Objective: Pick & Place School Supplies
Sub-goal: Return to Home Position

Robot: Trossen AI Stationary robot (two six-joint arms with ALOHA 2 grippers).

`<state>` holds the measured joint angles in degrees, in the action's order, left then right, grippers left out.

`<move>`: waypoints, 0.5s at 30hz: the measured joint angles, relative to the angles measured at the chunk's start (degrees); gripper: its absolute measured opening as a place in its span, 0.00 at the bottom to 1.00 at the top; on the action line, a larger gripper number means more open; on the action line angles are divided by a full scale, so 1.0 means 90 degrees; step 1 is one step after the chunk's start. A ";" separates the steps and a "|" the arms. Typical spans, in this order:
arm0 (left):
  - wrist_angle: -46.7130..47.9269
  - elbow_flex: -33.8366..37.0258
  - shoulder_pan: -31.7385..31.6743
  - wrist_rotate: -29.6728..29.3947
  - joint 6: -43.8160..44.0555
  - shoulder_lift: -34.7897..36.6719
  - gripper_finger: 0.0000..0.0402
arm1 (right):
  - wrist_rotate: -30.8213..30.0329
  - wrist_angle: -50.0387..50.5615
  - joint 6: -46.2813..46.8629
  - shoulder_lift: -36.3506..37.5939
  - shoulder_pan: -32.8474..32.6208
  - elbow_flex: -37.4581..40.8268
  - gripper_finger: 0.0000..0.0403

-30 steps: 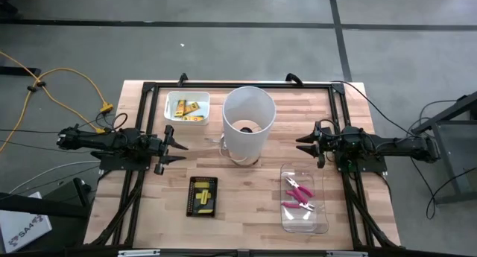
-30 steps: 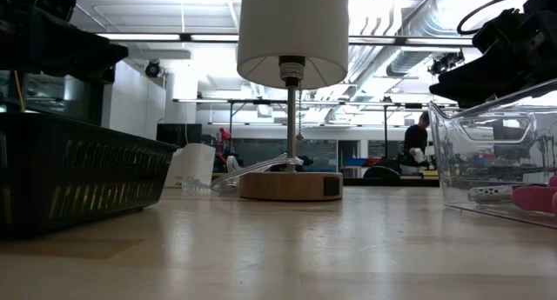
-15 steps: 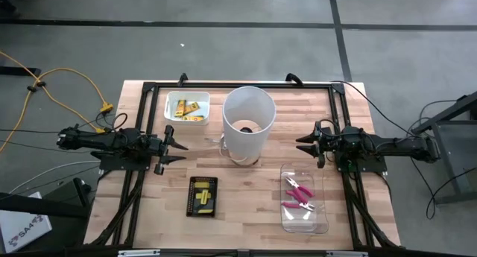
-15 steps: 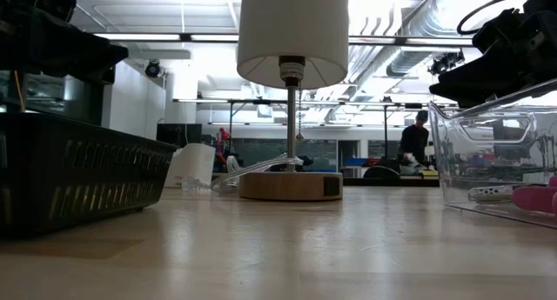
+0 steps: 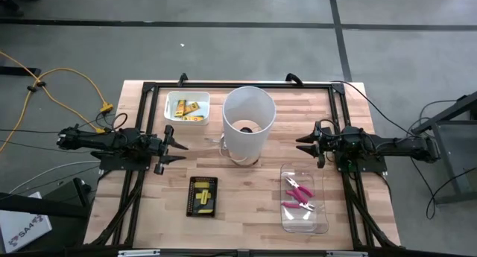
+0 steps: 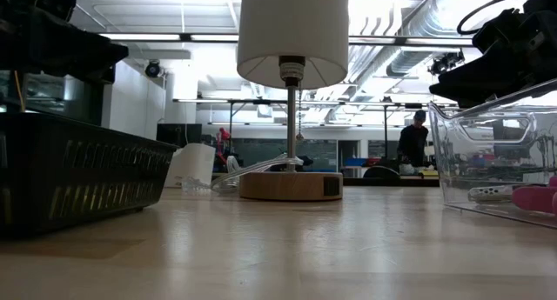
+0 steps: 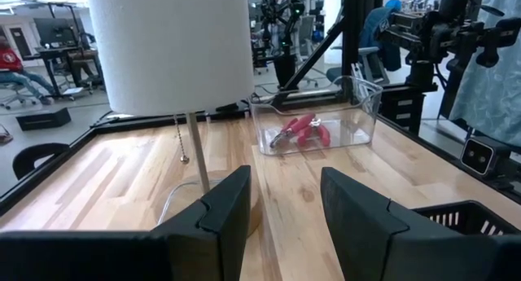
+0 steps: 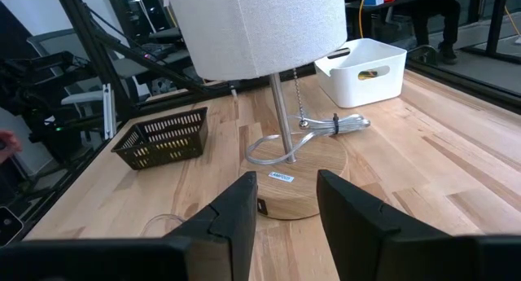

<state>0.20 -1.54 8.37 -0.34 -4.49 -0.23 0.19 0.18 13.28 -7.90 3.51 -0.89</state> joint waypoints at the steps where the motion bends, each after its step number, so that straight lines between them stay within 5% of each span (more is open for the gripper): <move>1: -0.0007 0.0000 0.0002 0.0000 0.0000 0.0000 0.36 | 0.0001 0.0000 -0.0001 0.0000 0.0000 0.0000 0.30; 15: -0.0145 0.0000 0.0002 0.0000 0.0000 0.0002 0.36 | 0.0001 0.0001 -0.0002 0.0000 -0.0002 0.0000 0.30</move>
<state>-1.10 -1.54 8.38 -0.34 -4.49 -0.21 0.19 0.19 13.26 -7.90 3.49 -0.89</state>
